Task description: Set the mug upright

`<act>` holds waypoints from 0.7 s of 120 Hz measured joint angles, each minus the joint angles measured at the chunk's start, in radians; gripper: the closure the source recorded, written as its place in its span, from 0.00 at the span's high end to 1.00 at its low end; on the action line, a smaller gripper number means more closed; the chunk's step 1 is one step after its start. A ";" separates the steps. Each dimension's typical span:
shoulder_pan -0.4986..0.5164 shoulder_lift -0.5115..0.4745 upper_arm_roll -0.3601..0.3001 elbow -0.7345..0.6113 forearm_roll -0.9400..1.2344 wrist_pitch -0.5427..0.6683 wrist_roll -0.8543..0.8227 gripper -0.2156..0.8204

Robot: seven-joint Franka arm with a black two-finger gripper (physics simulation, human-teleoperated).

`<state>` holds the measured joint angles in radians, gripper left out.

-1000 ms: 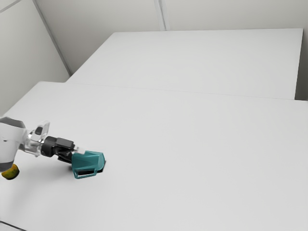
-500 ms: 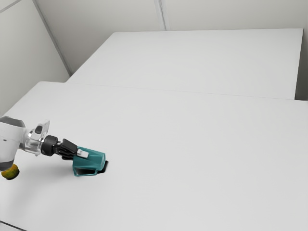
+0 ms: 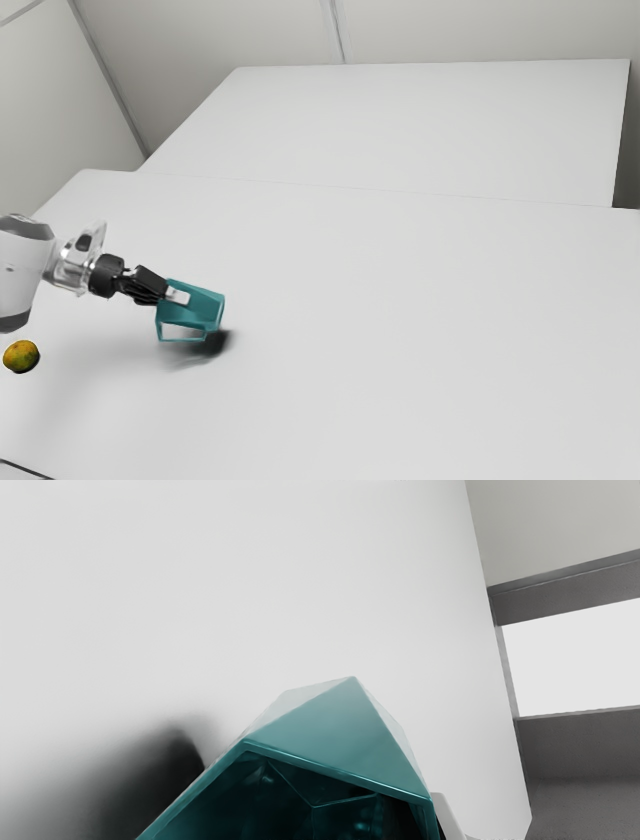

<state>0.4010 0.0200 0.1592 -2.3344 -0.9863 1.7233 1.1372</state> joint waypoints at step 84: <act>-0.313 -0.114 -0.115 0.180 0.760 0.220 -0.442 0.04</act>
<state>0.0878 -0.0939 0.0438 -2.1542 -0.2261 1.9435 0.6954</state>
